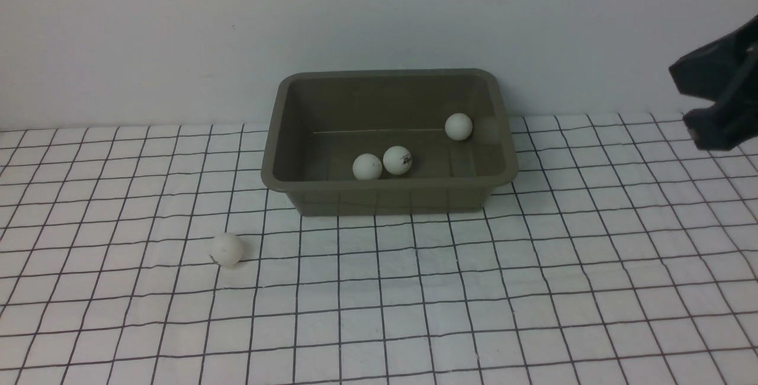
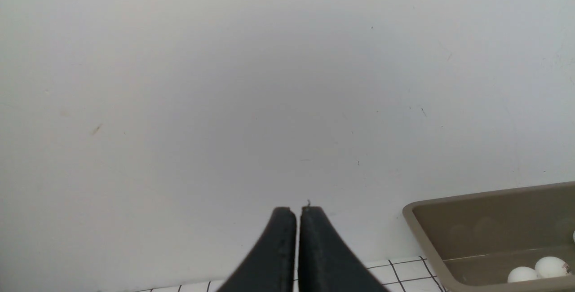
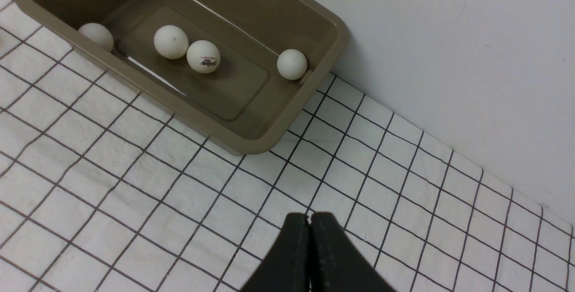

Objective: Put the table tennis balls into the box on the white checkered tablecloth.
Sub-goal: 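Reach for and grasp a ping pong ball on the table beside the basket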

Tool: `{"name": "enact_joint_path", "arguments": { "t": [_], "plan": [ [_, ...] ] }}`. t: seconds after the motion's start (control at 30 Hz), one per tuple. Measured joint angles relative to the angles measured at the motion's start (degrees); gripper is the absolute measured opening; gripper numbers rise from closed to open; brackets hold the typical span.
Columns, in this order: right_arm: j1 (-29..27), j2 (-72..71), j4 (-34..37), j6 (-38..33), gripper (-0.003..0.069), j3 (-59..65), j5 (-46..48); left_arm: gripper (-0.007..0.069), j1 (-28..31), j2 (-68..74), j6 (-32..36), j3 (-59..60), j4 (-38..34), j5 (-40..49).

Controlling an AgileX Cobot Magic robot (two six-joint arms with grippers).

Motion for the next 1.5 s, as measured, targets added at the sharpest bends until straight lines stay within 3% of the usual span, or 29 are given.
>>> {"name": "enact_joint_path", "arguments": {
  "t": [0.2,0.5,0.9,1.07,1.1,1.27,1.37,1.5],
  "plan": [
    [0.0,-3.0,-0.2,2.0,-0.0017,0.2,3.7,-0.0004,0.0,0.0,0.0,0.0,0.0,-0.9],
    [0.0,-19.5,-0.8,3.3,-0.0017,3.6,3.1,-0.0004,0.0,0.0,0.0,1.2,0.0,-1.8],
    [0.0,-41.6,-1.0,5.5,-0.0017,24.9,3.2,-0.0004,0.0,0.2,-5.9,0.6,-4.5,1.2],
    [0.0,-47.6,-0.9,8.6,-0.0017,29.7,3.3,-0.0004,0.0,9.4,-0.9,-9.2,-4.0,13.6],
    [0.0,-48.1,-0.9,8.9,-0.0017,30.2,3.5,-0.0004,0.0,15.2,2.7,-14.1,-5.0,18.5],
    [0.0,-48.4,-0.7,8.9,-0.0017,30.5,3.7,-0.0004,0.0,29.2,9.4,-23.7,-10.7,26.5],
    [0.0,-48.4,0.2,8.9,-0.0017,30.6,3.7,-0.0004,0.0,43.4,17.9,-31.9,-19.2,32.4],
    [0.0,-48.4,1.8,8.9,-0.0017,30.6,3.7,-0.0001,0.0,51.4,24.5,-35.9,-23.4,34.4]
  ]
}}
